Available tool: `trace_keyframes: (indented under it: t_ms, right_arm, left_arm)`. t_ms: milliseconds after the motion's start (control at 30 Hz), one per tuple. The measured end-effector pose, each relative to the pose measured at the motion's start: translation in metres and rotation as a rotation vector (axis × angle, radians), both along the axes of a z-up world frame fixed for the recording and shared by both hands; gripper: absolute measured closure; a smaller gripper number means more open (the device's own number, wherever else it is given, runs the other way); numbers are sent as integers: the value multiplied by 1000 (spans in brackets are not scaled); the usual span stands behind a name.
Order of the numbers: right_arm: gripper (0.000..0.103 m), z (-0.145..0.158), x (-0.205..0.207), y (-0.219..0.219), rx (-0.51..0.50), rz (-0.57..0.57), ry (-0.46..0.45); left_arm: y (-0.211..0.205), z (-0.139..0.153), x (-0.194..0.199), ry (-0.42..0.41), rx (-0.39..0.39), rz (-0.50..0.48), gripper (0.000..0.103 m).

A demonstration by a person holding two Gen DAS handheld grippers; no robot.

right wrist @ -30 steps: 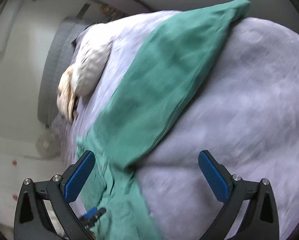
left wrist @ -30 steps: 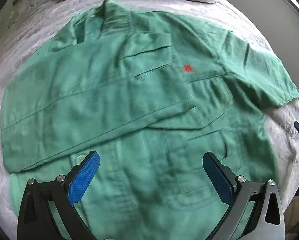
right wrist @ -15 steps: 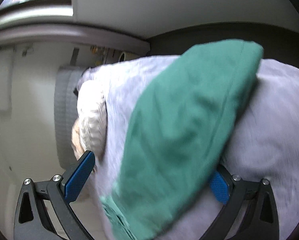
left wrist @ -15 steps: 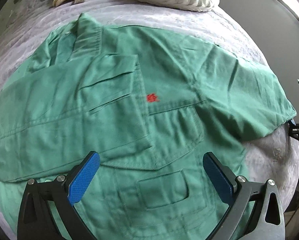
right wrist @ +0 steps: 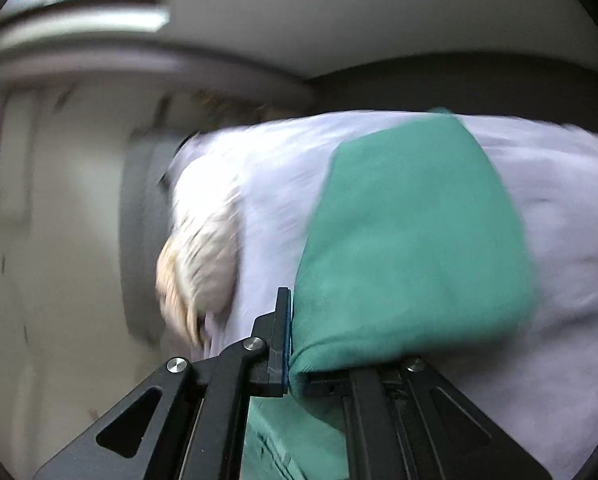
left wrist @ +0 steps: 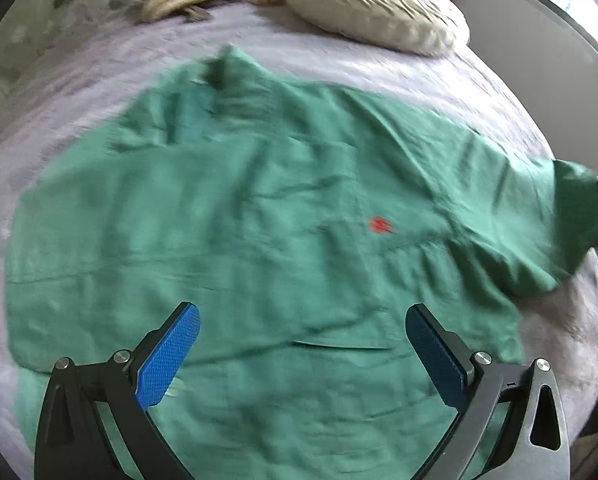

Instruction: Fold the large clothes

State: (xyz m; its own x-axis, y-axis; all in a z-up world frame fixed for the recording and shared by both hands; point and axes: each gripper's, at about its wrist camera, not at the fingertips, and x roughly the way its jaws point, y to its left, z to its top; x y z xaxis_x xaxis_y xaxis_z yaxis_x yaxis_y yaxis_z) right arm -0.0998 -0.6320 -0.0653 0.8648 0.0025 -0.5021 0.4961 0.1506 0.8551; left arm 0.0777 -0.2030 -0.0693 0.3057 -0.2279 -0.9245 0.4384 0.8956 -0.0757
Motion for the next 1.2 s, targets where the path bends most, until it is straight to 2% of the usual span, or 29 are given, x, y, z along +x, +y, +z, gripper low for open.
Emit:
trace_keyframes:
  t_ms: [67, 200, 267, 333, 400, 533, 600, 667, 733, 800, 833, 867, 933, 967, 1000, 1100, 1167, 1200]
  right_arm:
    - [98, 29, 31, 23, -90, 106, -23]
    - [98, 76, 103, 95, -255, 346, -59]
    - [98, 92, 139, 153, -362, 491, -48]
    - [98, 95, 176, 225, -472, 656, -19]
    - [98, 77, 201, 287, -498, 785, 19]
    - [98, 9, 233, 377, -428, 960, 133]
    - [93, -25, 238, 403, -417, 996, 247]
    - [93, -49, 238, 413, -403, 982, 346]
    - [82, -50, 234, 409, -340, 948, 325]
    - [39, -41, 222, 396, -283, 868, 304]
    - [33, -35, 211, 384, -271, 798, 279]
    - [33, -30, 202, 379, -261, 751, 262]
    - [43, -26, 203, 363, -226, 661, 269]
    - [75, -25, 205, 359, -228, 644, 276]
    - [92, -24, 208, 359, -242, 644, 287]
    - [92, -4, 234, 374, -361, 713, 259]
    - [92, 8, 246, 409, -490, 816, 235]
    - [87, 9, 247, 429, -535, 876, 232]
  left_arm:
    - [20, 4, 5, -39, 14, 30, 0]
    - [66, 8, 18, -47, 2, 90, 0]
    - [94, 9, 23, -59, -5, 129, 0]
    - [122, 8, 27, -66, -1, 180, 0]
    - [147, 4, 28, -63, 5, 221, 0]
    - [197, -10, 31, -40, 28, 291, 0]
    - [211, -16, 32, -24, 31, 300, 0]
    - [222, -20, 31, -14, 29, 299, 0]
    - [230, -21, 29, -16, 18, 296, 0]
    - [236, -21, 28, -13, 10, 301, 0]
    - [240, -22, 27, -8, 2, 305, 0]
    - [244, -21, 26, -4, -4, 309, 0]
    - [252, -18, 22, -7, -9, 316, 0]
    - [255, -17, 21, -10, -9, 320, 0]
    - [258, -16, 20, -14, -9, 323, 0]
    - [274, -11, 17, -40, 8, 348, 0]
    - [281, -13, 18, -44, 25, 357, 0]
    - [284, -14, 18, -42, 29, 360, 0]
